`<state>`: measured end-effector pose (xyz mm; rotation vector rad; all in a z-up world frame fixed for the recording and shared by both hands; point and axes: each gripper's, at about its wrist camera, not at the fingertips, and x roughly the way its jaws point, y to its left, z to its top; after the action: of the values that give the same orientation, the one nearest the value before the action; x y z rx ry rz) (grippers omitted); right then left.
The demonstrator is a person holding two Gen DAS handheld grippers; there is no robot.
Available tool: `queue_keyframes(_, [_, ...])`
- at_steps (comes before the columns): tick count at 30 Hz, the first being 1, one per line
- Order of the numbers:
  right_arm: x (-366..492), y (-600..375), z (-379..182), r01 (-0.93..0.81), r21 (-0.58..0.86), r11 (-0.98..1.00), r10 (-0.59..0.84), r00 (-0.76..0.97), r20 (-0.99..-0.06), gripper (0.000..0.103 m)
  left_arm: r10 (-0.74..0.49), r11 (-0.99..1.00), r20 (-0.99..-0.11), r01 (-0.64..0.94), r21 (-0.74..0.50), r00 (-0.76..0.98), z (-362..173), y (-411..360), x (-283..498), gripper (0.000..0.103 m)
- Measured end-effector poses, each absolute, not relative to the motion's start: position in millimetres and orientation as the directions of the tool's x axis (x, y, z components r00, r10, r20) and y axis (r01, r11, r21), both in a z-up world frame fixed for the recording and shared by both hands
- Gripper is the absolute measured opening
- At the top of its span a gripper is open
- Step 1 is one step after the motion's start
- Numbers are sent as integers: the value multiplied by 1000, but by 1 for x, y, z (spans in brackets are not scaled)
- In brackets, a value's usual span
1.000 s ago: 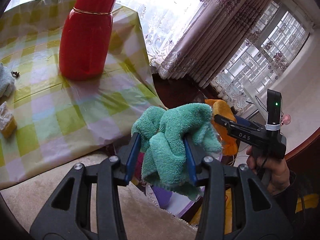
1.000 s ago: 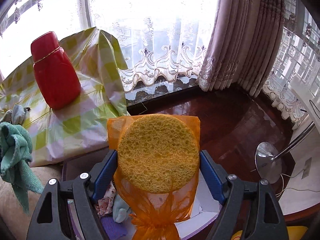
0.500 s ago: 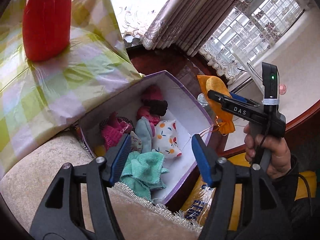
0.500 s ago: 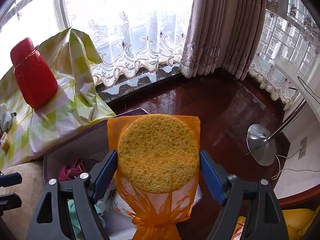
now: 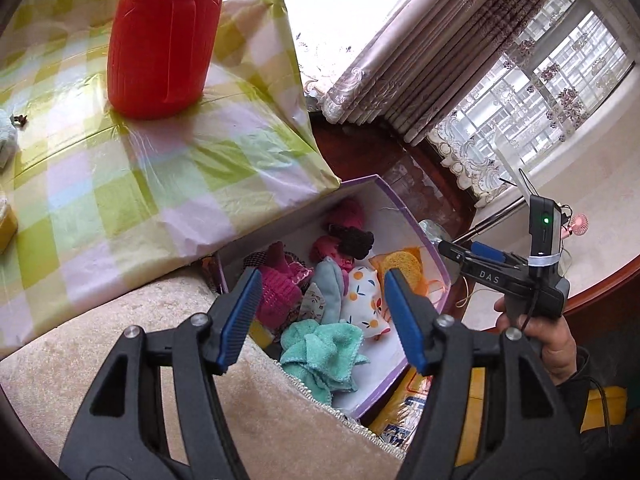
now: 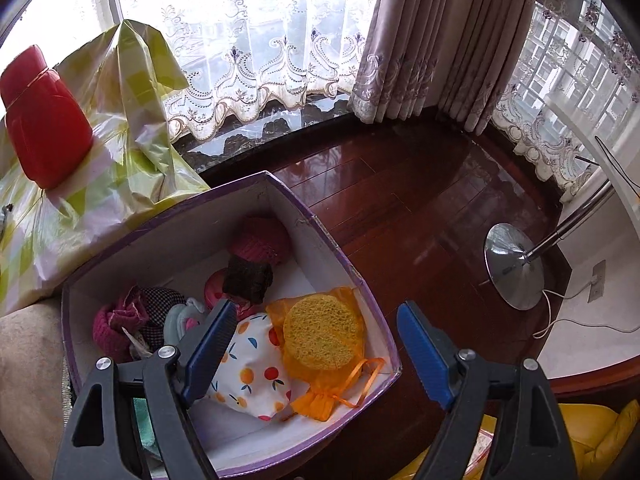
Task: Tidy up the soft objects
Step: 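Carry the orange sponge bag and green towel to the white box and open both tools, then move both open tools back over the remaining items on the table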
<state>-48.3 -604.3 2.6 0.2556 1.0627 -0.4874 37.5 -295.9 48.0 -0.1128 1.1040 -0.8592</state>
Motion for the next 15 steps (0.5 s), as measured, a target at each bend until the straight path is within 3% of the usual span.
queue_keyframes(4, [-37, -572, -4, 370, 54, 927, -118, 426, -897, 83, -655, 710, -726, 501, -495, 212, 48, -276, 50, 67])
queue_keyframes(9, [-14, -504, -41, 152, 172, 973, 113, 331, -937, 83, -657, 728, -714, 450, -517, 242, 44, -253, 59, 67])
queue_keyframes(15, [0, -459, -95, 69, 183, 981, 169, 175, -970, 83, -664, 732, -703, 415, -541, 255, 40, -237, 65, 67])
